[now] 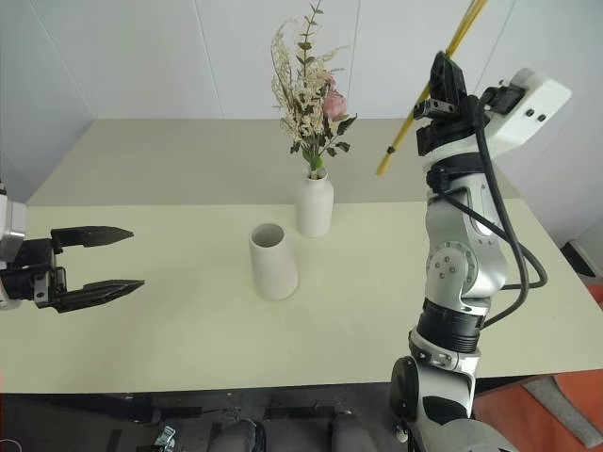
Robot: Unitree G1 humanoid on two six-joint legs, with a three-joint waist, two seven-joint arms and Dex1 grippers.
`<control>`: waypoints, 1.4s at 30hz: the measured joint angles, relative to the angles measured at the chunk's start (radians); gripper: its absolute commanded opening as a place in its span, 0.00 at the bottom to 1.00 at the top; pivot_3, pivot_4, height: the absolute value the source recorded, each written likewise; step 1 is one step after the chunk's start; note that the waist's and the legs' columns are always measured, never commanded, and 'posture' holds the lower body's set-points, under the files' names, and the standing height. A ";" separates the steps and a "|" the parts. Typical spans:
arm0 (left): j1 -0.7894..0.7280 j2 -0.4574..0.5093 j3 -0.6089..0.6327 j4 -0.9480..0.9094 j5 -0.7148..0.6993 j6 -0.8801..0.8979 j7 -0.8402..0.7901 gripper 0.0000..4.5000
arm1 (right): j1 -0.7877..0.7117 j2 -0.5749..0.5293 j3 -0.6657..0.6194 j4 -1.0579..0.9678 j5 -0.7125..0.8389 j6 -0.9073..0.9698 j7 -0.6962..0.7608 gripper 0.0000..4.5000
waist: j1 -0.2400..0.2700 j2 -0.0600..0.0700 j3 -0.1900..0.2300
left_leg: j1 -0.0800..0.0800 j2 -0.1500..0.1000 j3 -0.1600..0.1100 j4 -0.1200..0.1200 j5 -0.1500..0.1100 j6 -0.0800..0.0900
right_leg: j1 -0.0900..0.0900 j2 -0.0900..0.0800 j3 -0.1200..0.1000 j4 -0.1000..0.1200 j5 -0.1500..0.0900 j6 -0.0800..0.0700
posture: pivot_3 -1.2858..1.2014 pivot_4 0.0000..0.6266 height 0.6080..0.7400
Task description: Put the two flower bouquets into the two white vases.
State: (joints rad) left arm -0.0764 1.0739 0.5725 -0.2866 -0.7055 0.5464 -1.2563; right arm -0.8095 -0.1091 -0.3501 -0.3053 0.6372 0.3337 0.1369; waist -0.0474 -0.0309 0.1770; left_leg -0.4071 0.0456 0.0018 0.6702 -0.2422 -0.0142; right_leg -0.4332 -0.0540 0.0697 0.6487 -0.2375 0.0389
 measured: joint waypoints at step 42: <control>0.049 0.000 0.088 -0.080 -0.030 0.064 0.064 1.00 | 0.334 0.174 0.500 0.100 -0.103 -0.241 0.371 0.62 | -0.018 0.000 -0.001 | 0.001 0.000 0.000 -0.001 0.000 -0.001 | 0.000 0.001 0.000 0.001 0.000 -0.001 | 0.52 0.24 1.00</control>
State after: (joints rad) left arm -0.0275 1.0741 0.6605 -0.3662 -0.7350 0.6105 -1.1919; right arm -0.4750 0.0651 0.1499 -0.2058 0.5342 0.0923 0.5079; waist -0.0652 -0.0312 0.1764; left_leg -0.4059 0.0460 0.0016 0.6692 -0.2419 -0.0148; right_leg -0.4334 -0.0535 0.0693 0.6494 -0.2379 0.0378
